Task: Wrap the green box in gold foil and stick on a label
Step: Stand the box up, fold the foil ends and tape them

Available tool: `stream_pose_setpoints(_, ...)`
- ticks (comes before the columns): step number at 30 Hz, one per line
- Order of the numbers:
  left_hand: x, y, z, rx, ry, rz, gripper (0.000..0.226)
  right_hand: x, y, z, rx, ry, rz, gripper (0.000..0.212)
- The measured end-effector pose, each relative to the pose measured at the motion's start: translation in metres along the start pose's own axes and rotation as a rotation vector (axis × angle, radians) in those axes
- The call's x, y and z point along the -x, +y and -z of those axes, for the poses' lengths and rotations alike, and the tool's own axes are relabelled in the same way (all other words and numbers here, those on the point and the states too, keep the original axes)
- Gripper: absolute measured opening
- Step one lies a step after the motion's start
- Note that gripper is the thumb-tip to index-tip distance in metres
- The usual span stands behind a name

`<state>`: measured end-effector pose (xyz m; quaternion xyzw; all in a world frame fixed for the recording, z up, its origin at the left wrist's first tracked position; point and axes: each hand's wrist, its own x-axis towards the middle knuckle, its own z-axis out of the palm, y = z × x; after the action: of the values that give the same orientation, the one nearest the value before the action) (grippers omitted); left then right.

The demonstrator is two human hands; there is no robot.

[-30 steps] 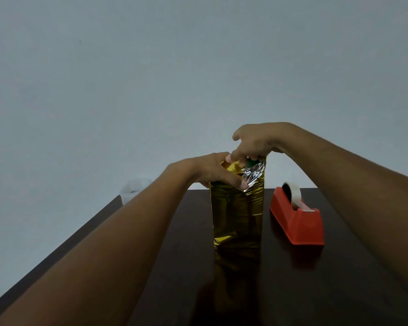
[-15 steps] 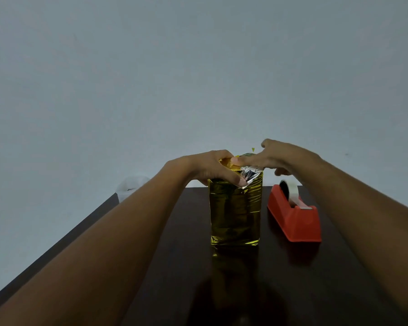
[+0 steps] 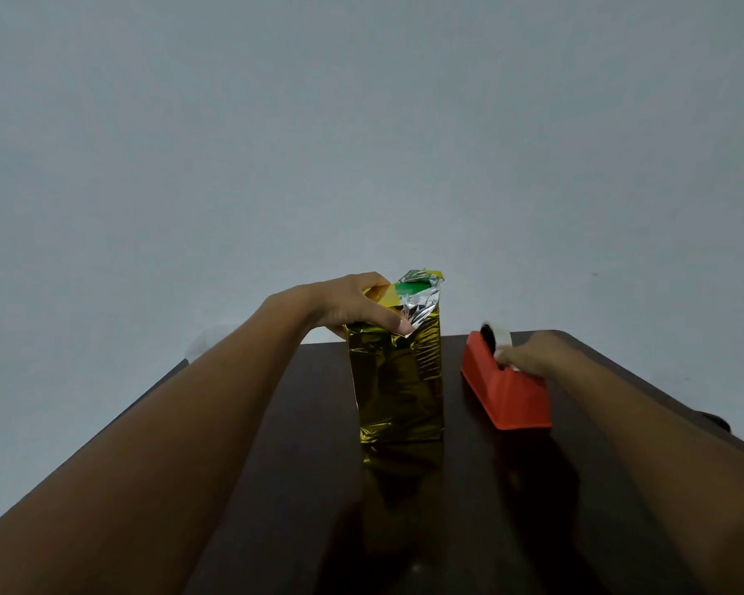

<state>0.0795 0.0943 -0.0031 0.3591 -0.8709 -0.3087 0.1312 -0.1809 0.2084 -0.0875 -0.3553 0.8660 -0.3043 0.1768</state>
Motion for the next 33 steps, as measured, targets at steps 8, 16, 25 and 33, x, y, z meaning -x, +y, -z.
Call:
stream_pose_setpoints(8, 0.002, 0.000, 0.002, -0.006, 0.008, 0.007, 0.082, 0.000, 0.001, 0.003, -0.409, -0.204, -0.232, 0.040)
stream_pose_setpoints(16, 0.002, 0.003, 0.002, -0.033, 0.011, 0.013, 0.086, 0.003, 0.020, -0.010, -0.821, -0.146, -0.200, 0.043)
stream_pose_setpoints(25, 0.001, 0.002, 0.002, -0.054, 0.020, 0.006, 0.104, 0.021, 0.047, -0.054, -0.856, 0.163, -0.053, 0.018)
stream_pose_setpoints(33, 0.000, 0.003, 0.003, -0.058, 0.024, 0.019, 0.089, 0.013, 0.053, -0.066, -0.808, 0.253, 0.016, 0.031)
